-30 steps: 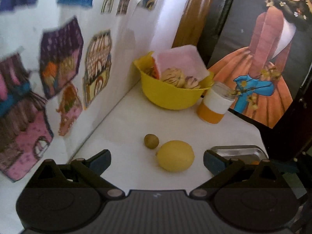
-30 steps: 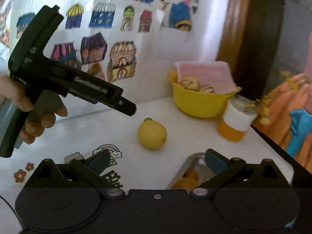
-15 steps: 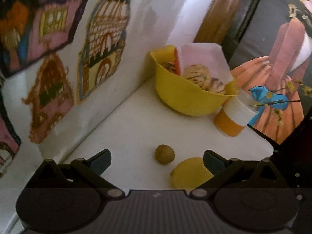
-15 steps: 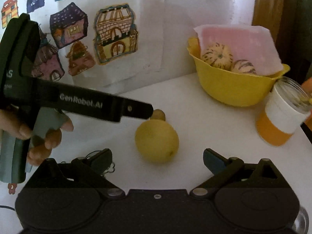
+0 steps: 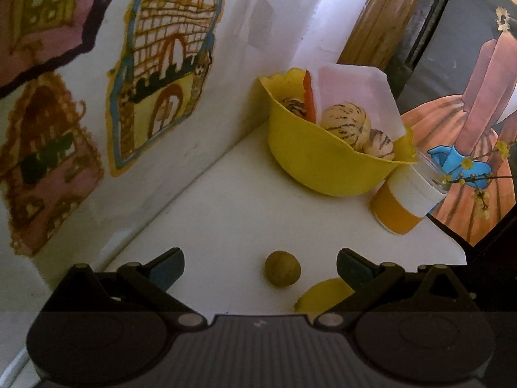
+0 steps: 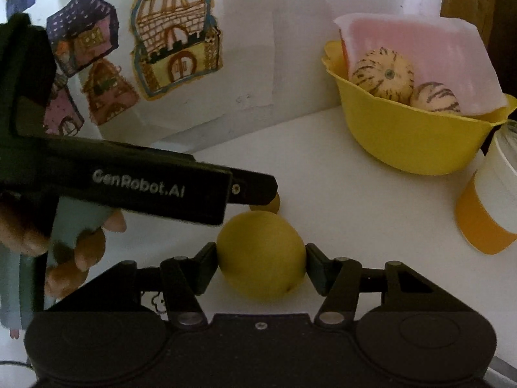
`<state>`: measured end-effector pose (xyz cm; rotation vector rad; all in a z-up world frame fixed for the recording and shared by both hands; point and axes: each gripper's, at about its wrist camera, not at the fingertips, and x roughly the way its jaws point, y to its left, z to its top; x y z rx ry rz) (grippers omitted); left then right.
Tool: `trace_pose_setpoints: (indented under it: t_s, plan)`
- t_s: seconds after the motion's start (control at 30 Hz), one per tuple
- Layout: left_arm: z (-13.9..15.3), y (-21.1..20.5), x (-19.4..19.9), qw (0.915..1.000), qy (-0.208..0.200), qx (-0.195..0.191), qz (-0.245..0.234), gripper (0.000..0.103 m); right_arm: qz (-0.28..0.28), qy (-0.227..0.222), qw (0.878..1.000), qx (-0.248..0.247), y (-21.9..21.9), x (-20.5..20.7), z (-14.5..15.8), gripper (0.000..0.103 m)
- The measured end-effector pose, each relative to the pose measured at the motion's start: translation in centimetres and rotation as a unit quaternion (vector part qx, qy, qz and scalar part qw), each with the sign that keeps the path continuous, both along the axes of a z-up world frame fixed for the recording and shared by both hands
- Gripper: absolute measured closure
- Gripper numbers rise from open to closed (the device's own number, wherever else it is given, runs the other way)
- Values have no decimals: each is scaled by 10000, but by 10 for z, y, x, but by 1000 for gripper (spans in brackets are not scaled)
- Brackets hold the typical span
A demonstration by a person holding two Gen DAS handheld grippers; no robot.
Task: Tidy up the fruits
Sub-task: 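Grasp the yellow lemon with the right tool while the left tool grasps the small brown fruit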
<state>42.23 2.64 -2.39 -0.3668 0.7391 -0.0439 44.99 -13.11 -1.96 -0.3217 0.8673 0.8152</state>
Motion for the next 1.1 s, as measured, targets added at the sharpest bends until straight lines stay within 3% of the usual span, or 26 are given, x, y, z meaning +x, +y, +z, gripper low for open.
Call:
trace_pose_setpoints:
  t_s: [0.23,0.43,0.63,0.7,0.83,1.1]
  plan:
    - [-6,-2,1,9998,63,75,-144,6,-33,-129,9995,-281,-21,-14,3,44]
    - [-9,-20,0,9979,-144,575,-245,18,-219,-150,9994,-242,-34,-15,1,44]
    - [-13,-39,-1,9912,-283,1204,-468,48,-237,-262,9992,-212,-37,-23,-2,44]
    - [-13,-42,-1,9904,-320,1221,-565,70,-242,-342,9989,-204,-37,-25,-3,44]
    - [-11,-52,1,9877,-315,1307,-802,73,-237,-468,9985,-173,-40,-30,-5,44]
    - [-10,-57,-8,9887,-291,1270,-748,74,-424,-464,9979,186,-56,-33,-4,44]
